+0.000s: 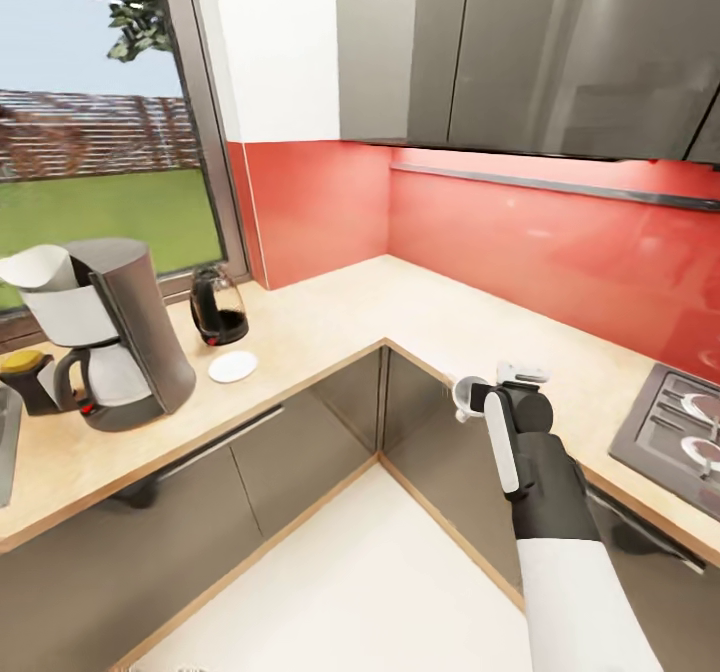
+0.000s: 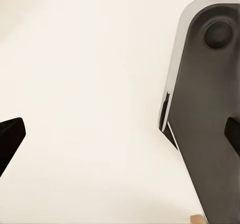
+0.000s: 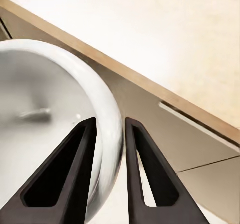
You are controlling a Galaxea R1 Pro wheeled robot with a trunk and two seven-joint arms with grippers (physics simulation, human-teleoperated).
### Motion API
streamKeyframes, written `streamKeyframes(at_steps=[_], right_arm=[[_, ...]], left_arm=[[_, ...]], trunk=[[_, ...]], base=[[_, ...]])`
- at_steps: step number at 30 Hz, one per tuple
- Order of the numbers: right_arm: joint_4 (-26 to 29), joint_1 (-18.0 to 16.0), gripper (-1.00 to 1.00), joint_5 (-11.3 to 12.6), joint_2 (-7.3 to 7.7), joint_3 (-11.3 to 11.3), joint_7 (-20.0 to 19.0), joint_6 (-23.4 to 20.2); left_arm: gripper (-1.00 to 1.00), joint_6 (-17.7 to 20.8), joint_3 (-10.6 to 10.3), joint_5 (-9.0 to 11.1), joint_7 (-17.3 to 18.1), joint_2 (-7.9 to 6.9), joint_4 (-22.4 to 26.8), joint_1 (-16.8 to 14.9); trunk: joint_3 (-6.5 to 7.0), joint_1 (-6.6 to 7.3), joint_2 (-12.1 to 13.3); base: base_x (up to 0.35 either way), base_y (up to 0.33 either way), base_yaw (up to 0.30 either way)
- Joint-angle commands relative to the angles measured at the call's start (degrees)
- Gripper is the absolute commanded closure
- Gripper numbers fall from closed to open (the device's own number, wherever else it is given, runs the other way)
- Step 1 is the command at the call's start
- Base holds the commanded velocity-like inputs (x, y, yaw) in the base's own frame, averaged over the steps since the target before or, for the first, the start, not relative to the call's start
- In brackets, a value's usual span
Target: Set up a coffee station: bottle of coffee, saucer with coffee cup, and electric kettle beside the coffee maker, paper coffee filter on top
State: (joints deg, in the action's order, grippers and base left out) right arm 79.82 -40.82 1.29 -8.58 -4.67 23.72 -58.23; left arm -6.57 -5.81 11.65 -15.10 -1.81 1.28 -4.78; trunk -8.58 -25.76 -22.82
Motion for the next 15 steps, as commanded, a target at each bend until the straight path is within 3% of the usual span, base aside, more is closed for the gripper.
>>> streamKeyframes(at_steps=[1, 11, 15], right_arm=[[0.1, -0.1, 1.0, 0.2, -0.03, -0.1, 0.1, -0.2], [0.1, -0.1, 1.0, 0.2, -0.03, -0.1, 0.1, -0.2], [0.1, -0.1, 1.0, 0.1, -0.03, -0.1, 0.1, -0.2]], left_arm=[[-1.0, -0.2, -0.5, 0.6, -0.1, -0.01, 0.0, -0.1], [-1.0, -0.2, -0.4, 0.6, -0.1, -0.04, 0.0, -0.1], [-1.0, -0.2, -0.5, 0.6, -0.1, -0.04, 0.0, -0.1]], trunk=[[-0.12, -0.03, -0.1], [-0.12, -0.03, -0.1], [-0.12, -0.03, -0.1]], base=[[0.0, -0.001, 0.276], [0.0, 0.0, 0.268], [0.0, 0.0, 0.114]])
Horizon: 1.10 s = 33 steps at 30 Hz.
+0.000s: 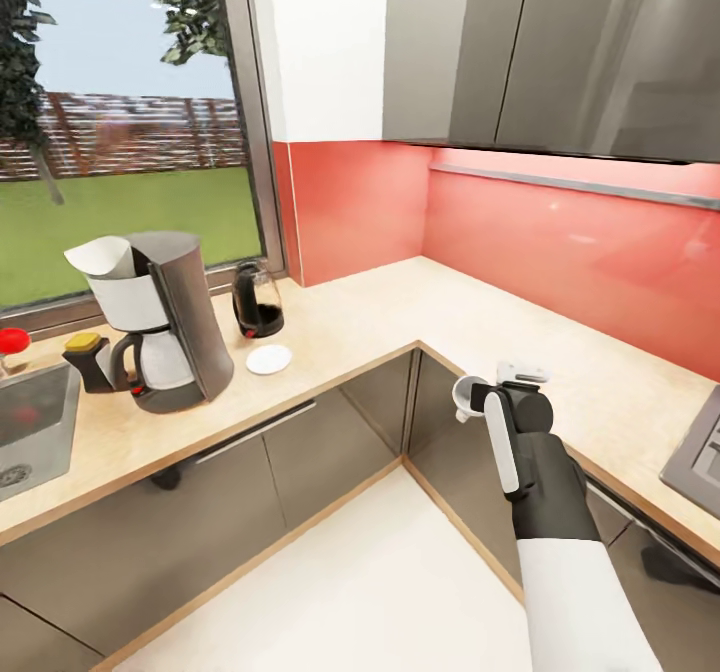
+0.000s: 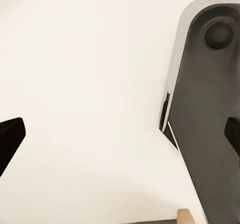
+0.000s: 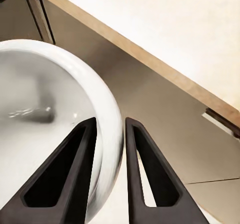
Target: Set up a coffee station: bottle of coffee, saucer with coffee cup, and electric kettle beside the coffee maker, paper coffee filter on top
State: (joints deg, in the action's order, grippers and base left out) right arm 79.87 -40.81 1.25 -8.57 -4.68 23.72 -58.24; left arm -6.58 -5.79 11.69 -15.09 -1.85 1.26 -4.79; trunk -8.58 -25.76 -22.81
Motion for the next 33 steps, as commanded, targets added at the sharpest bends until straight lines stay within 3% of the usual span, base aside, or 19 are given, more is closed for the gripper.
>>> streamKeyframes(at_steps=[1, 25, 33], right_arm=[[0.0, -0.1, 1.0, 0.2, -0.04, -0.1, 0.1, -0.2], [0.3, -0.1, 1.0, 0.2, -0.13, -0.1, 0.2, -0.2], [0.3, -0.1, 1.0, 0.2, -0.21, -0.1, 0.1, -0.2]], left_arm=[[-1.0, -0.2, -0.5, 0.6, -0.1, 0.0, 0.0, 0.0], [-1.0, -0.2, -0.4, 0.6, -0.1, 0.0, 0.0, 0.0], [-1.0, -0.2, -0.4, 0.6, -0.1, 0.0, 0.0, 0.0]], trunk=[[-0.12, -0.03, -0.1], [-0.12, -0.03, -0.1], [-0.12, -0.03, -0.1]], base=[[0.0, 0.0, 0.033], [0.0, 0.0, 0.006], [0.0, 0.0, 0.224]])
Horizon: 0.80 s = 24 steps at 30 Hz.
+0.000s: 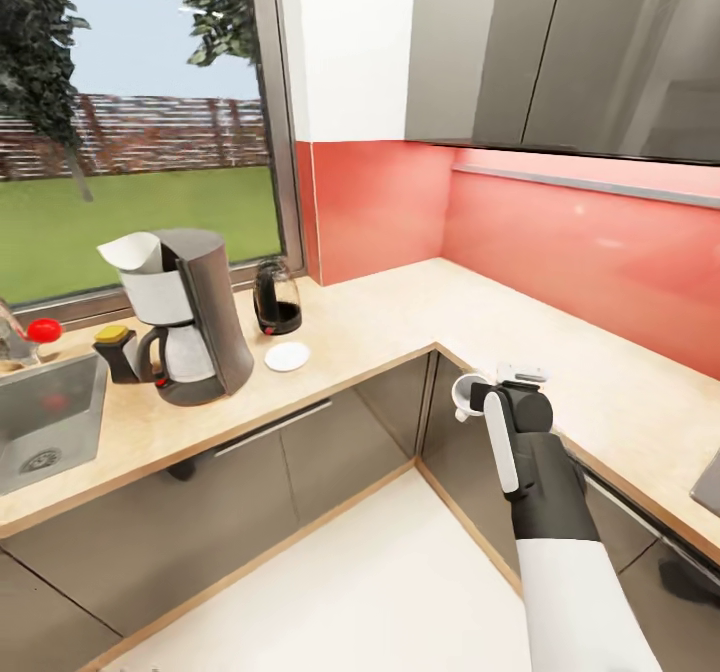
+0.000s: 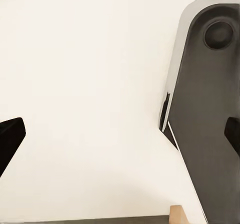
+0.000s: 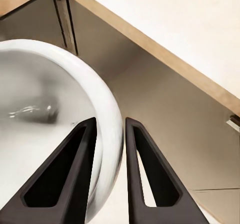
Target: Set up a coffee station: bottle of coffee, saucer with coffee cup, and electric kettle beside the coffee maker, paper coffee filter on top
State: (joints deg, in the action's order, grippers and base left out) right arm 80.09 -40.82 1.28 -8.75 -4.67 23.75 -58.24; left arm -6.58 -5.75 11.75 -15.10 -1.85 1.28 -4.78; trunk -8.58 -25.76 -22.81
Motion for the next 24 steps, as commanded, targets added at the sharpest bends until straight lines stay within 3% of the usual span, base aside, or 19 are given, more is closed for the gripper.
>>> streamKeyframes(at_steps=[1, 24], right_arm=[[0.1, -0.1, 1.0, 0.2, -0.02, -0.1, 0.1, -0.2], [-0.1, -0.1, 1.0, 0.2, -0.04, -0.1, 0.1, -0.2]], left_arm=[[-1.0, -0.2, -0.5, 0.6, -0.1, 0.0, 0.0, -0.1], [-1.0, -0.1, -0.5, 0.6, -0.1, -0.01, 0.0, -0.1]], trunk=[[-0.12, -0.03, -0.1], [-0.12, -0.03, -0.1]], base=[[0.0, 0.0, 0.274], [0.0, 0.0, 0.278]])
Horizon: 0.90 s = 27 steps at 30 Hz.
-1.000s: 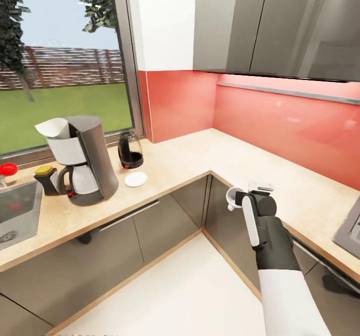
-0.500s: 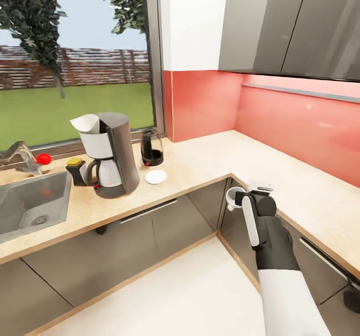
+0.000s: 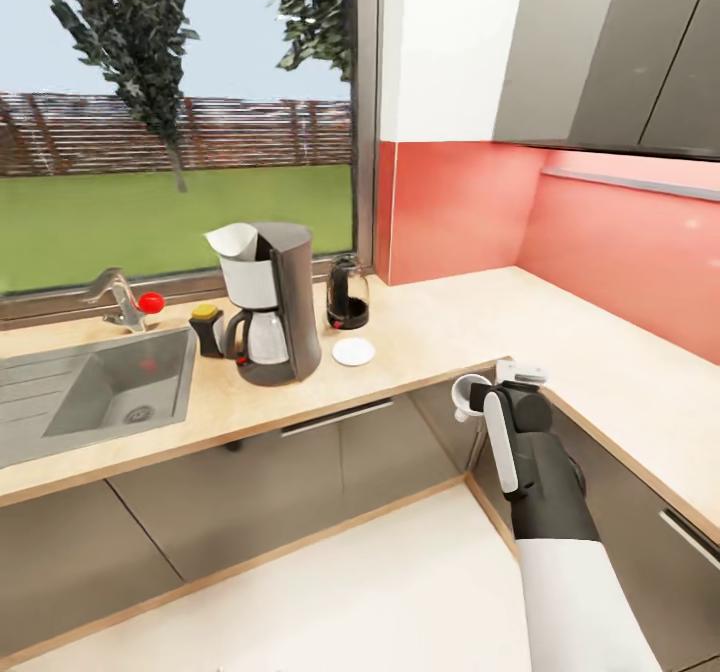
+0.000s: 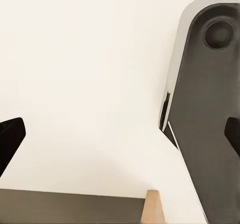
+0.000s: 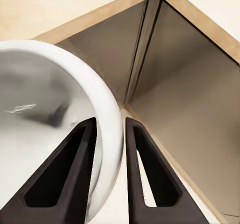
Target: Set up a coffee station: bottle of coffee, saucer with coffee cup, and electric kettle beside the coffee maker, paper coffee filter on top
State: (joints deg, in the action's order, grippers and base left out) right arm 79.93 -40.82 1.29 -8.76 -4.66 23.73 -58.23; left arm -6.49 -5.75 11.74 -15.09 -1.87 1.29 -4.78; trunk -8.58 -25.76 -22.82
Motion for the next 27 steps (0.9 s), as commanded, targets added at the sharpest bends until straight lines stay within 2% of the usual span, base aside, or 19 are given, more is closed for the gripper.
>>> streamKeyframes(at_steps=[1, 16, 27], right_arm=[[0.1, 0.0, 1.0, 0.2, -0.03, -0.1, 0.1, -0.2], [0.0, 0.0, 1.0, 0.2, -0.03, 0.0, 0.1, -0.2], [0.0, 0.0, 1.0, 0.2, -0.03, 0.0, 0.1, -0.2]], left_arm=[[-1.0, -0.2, -0.5, 0.6, -0.1, 0.01, -0.1, -0.1], [-1.0, -0.1, -0.5, 0.6, -0.1, 0.02, -0.1, -0.1], [-1.0, -0.3, -0.5, 0.6, -0.1, 0.02, -0.1, -0.1]], trunk=[[-0.12, -0.03, -0.1], [-0.12, -0.03, -0.1], [-0.12, -0.03, -0.1]], base=[[0.0, 0.0, 0.278], [0.018, 0.0, 0.278], [0.257, 0.0, 0.278]])
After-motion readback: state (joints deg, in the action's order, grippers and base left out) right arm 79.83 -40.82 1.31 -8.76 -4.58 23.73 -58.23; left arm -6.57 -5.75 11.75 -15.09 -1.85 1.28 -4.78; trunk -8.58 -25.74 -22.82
